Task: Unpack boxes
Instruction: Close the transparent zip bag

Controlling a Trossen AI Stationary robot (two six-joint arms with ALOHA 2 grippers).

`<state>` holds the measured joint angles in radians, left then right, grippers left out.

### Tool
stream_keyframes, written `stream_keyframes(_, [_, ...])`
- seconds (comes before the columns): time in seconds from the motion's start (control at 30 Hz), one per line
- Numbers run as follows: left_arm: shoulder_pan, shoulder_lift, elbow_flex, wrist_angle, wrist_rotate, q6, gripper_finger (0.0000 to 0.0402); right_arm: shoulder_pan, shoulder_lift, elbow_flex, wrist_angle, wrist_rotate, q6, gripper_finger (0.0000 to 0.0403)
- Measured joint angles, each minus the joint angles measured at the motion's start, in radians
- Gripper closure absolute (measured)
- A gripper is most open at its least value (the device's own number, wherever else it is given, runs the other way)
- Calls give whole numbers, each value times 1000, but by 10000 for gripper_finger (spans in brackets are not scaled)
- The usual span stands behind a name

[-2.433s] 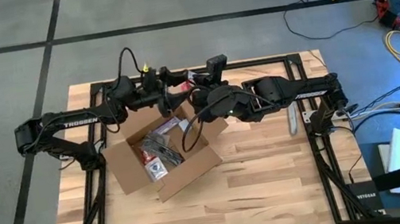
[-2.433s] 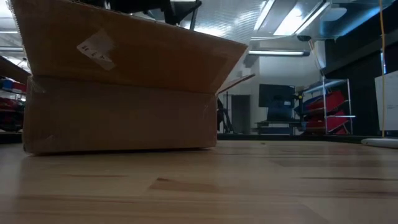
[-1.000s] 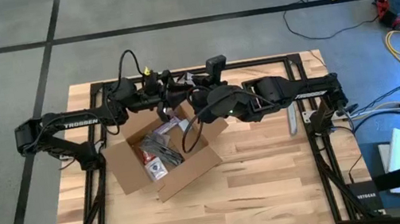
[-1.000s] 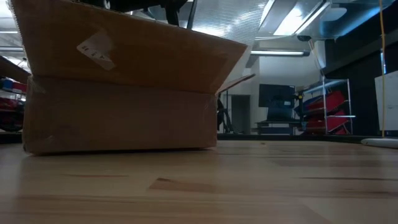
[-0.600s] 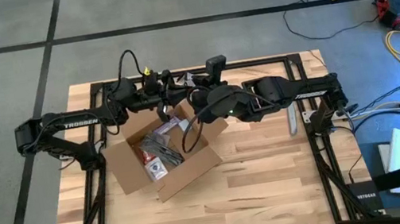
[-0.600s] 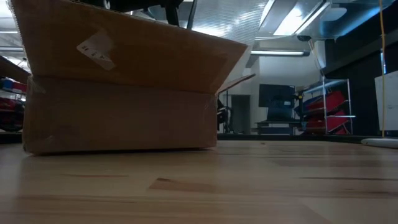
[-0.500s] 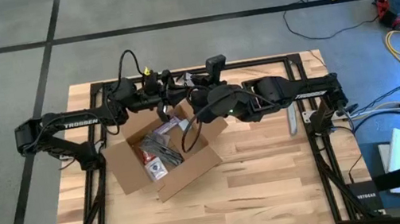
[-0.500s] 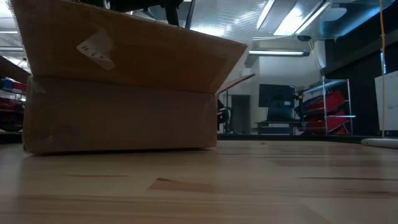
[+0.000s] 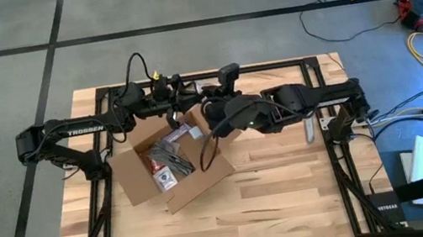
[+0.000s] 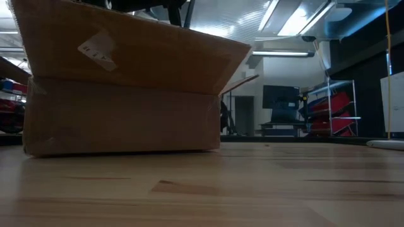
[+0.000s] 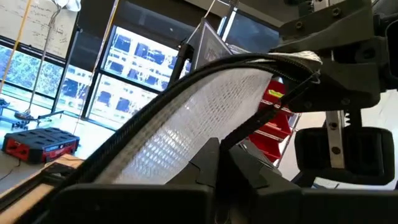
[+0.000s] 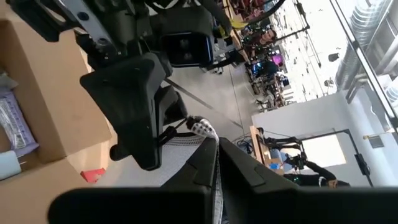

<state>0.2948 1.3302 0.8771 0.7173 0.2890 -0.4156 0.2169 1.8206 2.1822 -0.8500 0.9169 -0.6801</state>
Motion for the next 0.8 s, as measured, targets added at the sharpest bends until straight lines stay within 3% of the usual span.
stream_keyframes(0.2, [-1, -1, 1, 0, 3, 5, 401, 12, 0, 63, -90, -1, 69, 403])
stream_keyframes(0.37, [0, -1, 2, -7, 2, 4, 401, 13, 0, 95, -217, -88, 191, 403])
stream_keyframes(0.8, [0, -1, 1, -55, 0, 21, 401, 37, -1, 96, -258, -231, 336, 403])
